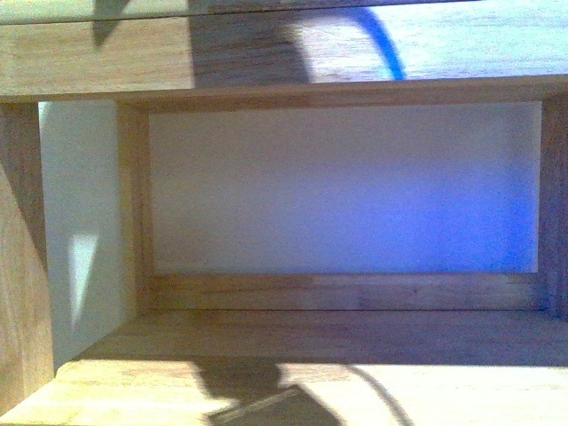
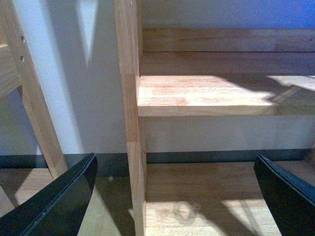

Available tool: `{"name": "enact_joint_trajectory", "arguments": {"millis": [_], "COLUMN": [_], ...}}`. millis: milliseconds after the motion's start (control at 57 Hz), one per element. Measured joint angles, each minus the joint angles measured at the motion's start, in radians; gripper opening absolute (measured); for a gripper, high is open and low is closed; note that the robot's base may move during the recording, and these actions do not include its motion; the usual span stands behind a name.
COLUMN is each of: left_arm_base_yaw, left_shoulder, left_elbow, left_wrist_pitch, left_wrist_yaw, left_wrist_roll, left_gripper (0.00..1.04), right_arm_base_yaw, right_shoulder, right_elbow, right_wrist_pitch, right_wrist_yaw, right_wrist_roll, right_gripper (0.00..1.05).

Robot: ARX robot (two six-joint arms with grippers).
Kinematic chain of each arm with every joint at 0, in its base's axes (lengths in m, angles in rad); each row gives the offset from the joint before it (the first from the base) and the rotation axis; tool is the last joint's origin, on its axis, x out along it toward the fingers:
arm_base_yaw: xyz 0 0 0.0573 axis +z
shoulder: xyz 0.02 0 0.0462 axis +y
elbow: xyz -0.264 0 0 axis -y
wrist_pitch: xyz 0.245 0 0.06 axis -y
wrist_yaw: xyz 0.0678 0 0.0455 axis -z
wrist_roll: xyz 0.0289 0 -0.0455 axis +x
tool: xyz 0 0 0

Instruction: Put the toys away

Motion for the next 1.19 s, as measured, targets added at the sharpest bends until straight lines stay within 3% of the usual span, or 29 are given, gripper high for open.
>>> {"name": "enact_joint_trajectory", "arguments": {"millis": [246,386,456,474,527,702,825,948,1018,1053,1123,1194], "left_arm_base_yaw": [0.000,0.000,0.000,0.000,0.000,0.000,0.000,0.000,0.000,0.000,0.000,0.000], "left_shoulder": [0.000,0.000,0.000,0.000,0.000,0.000,0.000,0.000,0.000,0.000,0.000,0.000], "left_elbow": [0.000,0.000,0.000,0.000,0.000,0.000,0.000,0.000,0.000,0.000,0.000,0.000], "left_wrist_pitch": [0.000,0.000,0.000,0.000,0.000,0.000,0.000,0.000,0.000,0.000,0.000,0.000], "left_wrist_yaw": [0.000,0.000,0.000,0.000,0.000,0.000,0.000,0.000,0.000,0.000,0.000,0.000], "left_wrist_roll": [0.000,0.000,0.000,0.000,0.000,0.000,0.000,0.000,0.000,0.000,0.000,0.000], "left_gripper": [0.99,0.99,0.98,0.99,0.99,0.98,0.99,0.99,0.99,0.99,0.99,0.99], "right_arm_base_yaw": [0.003,0.010,0.014,0.018,0.022,0.030,0.024,0.016,0.016,0.017,0.022,0.025], "right_shoulder": [-0.039,-0.073,-0.084,-0.097,-0.104,-0.140,-0.165,-0.193,-0.204,-0.218,-0.277,-0.413], "right_elbow": [0.000,0.000,0.000,0.000,0.000,0.000,0.000,0.000,0.000,0.000,-0.079,-0.288], "right_wrist_pitch": [-0.031,-0.049,-0.056,-0.064,-0.068,-0.095,-0.126,-0.147,-0.150,-0.151,-0.087,0.053], "right_wrist_yaw": [0.086,0.134,0.156,0.182,0.189,0.241,0.302,0.362,0.383,0.403,0.475,0.552], "right_wrist_roll": [-0.035,-0.076,-0.080,-0.090,-0.098,-0.125,-0.138,-0.162,-0.164,-0.177,-0.209,-0.259], "right_gripper": [1.04,0.91,0.94,1.02,1.05,0.90,1.04,0.91,0.95,1.04,0.97,0.99]}}
